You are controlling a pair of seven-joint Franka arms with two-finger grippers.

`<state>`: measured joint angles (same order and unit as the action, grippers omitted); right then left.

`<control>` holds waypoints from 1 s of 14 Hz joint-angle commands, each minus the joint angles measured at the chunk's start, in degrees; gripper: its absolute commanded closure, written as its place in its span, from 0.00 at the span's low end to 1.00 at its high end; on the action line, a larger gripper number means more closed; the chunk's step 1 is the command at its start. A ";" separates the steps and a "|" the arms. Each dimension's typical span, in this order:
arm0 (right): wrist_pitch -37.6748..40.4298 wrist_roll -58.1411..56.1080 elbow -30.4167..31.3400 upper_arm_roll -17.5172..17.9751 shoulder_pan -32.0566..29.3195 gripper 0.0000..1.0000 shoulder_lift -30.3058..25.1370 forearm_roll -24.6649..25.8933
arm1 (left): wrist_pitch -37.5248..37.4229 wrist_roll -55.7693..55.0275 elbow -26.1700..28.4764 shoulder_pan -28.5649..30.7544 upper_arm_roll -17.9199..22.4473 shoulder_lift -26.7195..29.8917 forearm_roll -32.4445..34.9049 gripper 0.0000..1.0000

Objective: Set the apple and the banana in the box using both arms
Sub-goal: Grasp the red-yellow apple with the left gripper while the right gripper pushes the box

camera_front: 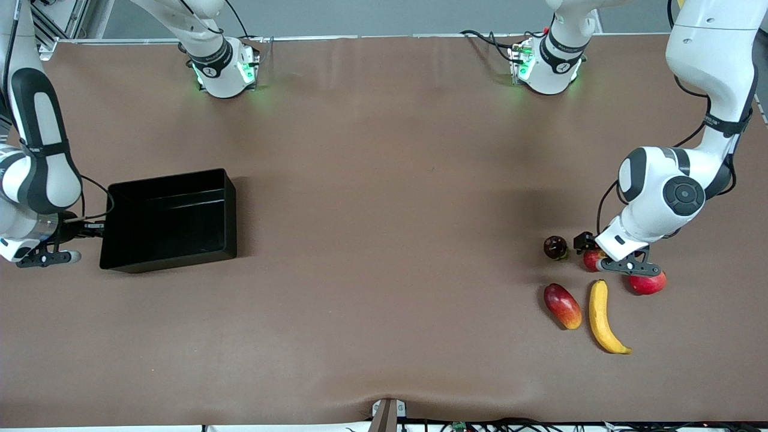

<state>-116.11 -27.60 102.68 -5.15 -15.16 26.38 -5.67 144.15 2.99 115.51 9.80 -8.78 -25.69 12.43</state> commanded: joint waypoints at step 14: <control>22.24 28.38 -5.12 0.40 22.18 1.00 -9.06 -16.91 | 2.19 3.16 -1.95 0.75 -0.45 -3.58 5.50 1.00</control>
<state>-94.72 -2.35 96.94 -4.19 4.40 19.02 -20.77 145.96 5.72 114.16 10.75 -8.91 -29.13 16.82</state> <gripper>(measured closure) 0.943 0.326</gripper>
